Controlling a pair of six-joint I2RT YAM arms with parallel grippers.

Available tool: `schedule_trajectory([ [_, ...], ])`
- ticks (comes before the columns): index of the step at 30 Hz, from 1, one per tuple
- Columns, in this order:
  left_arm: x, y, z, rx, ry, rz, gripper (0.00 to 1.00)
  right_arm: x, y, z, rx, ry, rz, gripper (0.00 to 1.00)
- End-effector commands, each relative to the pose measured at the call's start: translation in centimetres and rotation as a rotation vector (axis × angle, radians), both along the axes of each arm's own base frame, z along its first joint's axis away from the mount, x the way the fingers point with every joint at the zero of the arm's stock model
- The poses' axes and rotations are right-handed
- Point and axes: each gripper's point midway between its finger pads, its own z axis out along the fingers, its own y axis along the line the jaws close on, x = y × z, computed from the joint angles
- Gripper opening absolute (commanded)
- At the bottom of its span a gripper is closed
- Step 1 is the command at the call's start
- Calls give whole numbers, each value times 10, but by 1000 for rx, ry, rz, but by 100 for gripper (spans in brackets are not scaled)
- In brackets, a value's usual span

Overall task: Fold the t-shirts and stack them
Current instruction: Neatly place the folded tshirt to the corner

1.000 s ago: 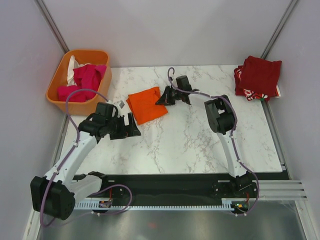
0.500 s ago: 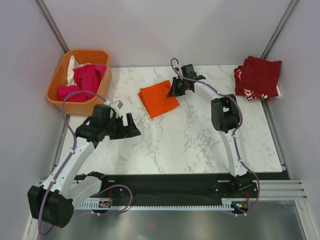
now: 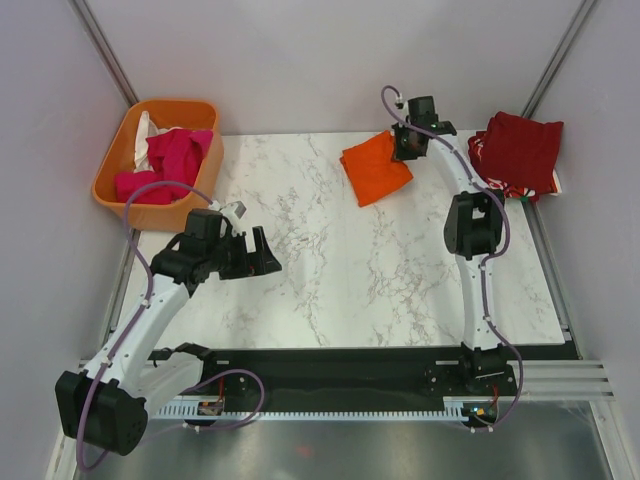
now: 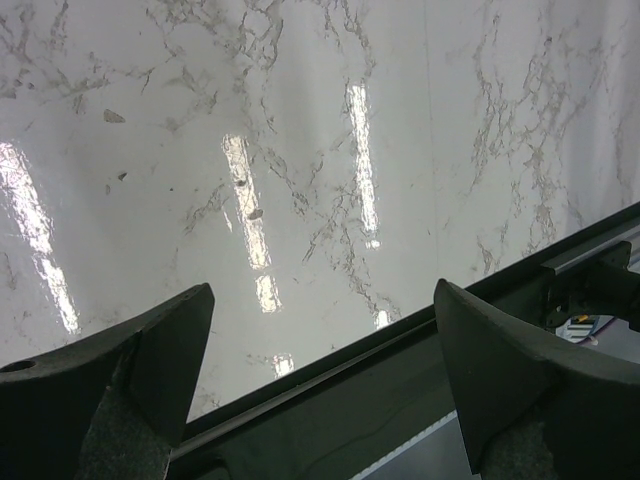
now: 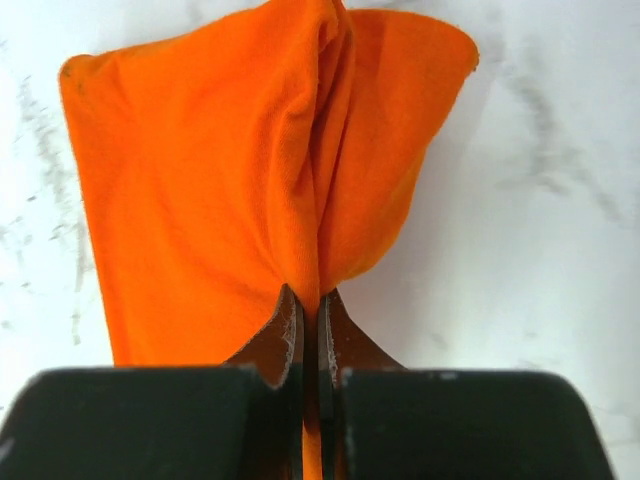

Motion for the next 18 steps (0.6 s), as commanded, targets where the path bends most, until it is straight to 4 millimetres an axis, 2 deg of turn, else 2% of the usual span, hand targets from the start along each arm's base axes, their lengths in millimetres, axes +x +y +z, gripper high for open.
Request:
schedule_trajectory([
  [1,5,0,2,3,-42,-24,98,20,-38,42,-54,-110,-28,0],
  [2,6,0,2,4,-41,-22,98,26,-52,48,-40,-128,-47,0],
  [4,6,0,1,4,-38,-22,98,32,-66,42,-26,-125,-72,0],
  [7,5,0,-1,8,-34,-19,98,39,-84,50,-45,-159,-102,0],
  [11,6,0,-4,10,-23,-16,98,46,-102,71,-36,-212,-142,0],
  [14,6,0,-6,11,-13,-18,97,49,-110,95,-28,-262,-166,0],
  [16,6,0,-6,11,-15,-18,97,50,-107,118,-2,-308,-165,0],
  [17,6,0,-6,12,-14,-17,97,51,-123,131,7,-334,-191,0],
  [18,7,0,-5,12,-17,-16,97,51,-127,148,17,-371,-197,0],
])
